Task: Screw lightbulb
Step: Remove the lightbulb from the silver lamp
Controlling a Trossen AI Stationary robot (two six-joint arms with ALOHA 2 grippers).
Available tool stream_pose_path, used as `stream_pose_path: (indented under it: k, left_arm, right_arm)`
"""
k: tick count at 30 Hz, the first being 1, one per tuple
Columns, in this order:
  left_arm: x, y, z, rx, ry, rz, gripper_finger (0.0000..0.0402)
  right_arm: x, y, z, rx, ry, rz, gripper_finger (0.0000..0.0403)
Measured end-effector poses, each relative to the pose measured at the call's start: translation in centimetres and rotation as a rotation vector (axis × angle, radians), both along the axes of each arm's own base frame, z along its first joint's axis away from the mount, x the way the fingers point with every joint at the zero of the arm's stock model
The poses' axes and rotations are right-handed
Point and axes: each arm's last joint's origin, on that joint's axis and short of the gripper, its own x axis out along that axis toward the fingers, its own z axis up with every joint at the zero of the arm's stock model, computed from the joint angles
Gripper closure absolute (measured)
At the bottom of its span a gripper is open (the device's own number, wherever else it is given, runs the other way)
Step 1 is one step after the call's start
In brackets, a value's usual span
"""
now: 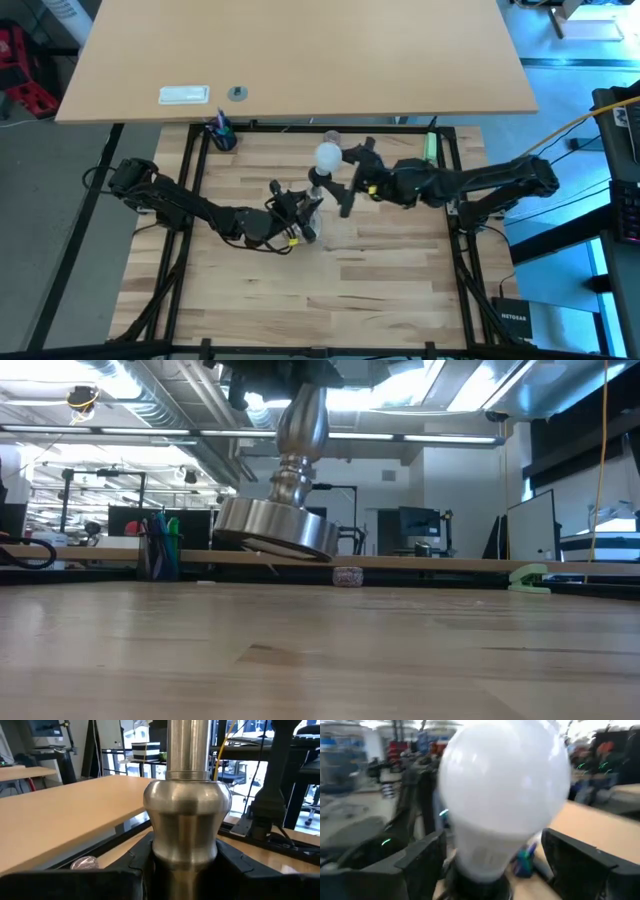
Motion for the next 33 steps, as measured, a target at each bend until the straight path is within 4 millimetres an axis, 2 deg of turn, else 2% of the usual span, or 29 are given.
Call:
stream_pose_path:
  k: [2, 7, 11, 13, 14, 20, 23, 28, 31, 33]
  left_arm:
    - [0.0, -0.2, 0.0, 0.001, 0.002, -0.003, 0.0283]
    - [-0.1, -0.2, 0.0, 0.0, -0.002, -0.003, 0.0283]
    - [-0.1, -0.3, 0.0, 0.004, 0.002, -0.005, 0.0283]
    - [-0.1, -0.4, 0.2, 0.015, -0.001, -0.004, 0.0283]
    - [-0.1, -0.4, 0.2, 0.023, 0.0, -0.004, 0.0283]
    - [-0.2, -0.7, 0.7, 0.049, 0.007, -0.098, 0.0283]
    - [-0.2, -1.0, 1.0, 0.073, 0.006, -0.241, 0.0283]
    - [0.0, -1.8, 1.2, 0.105, 0.005, -0.658, 0.0283]
    - [0.2, -1.7, 1.4, 0.031, -0.042, -0.934, 0.0283]
    - [0.3, -1.4, 1.7, -0.035, -0.065, -1.064, 0.0283]
  right_arm:
    - [0.6, 0.0, -0.1, -0.028, -0.027, -0.023, 0.0084]
    - [0.6, 0.1, 0.6, -0.066, -0.092, -0.027, 0.013]
    - [0.6, 0.1, 0.4, -0.072, -0.072, -0.019, 0.0184]
    - [0.6, 0.2, 0.3, -0.071, -0.061, -0.012, 0.0238]
    - [0.6, 0.2, 0.3, -0.069, -0.057, -0.007, 0.0253]
    - [0.2, 0.4, 0.6, -0.1, -0.054, 0.091, 0.0255]
    - [-0.6, 0.7, 1.4, -0.124, -0.055, 0.246, 0.0255]
    - [-2.2, 1.7, 2.1, -0.167, -0.019, 0.707, 0.0255]
    - [-2.5, 2.3, 2.1, -0.2, -0.047, 0.98, 0.0255]
    - [-2.3, 2.6, 2.0, -0.213, -0.067, 1.069, 0.0259]
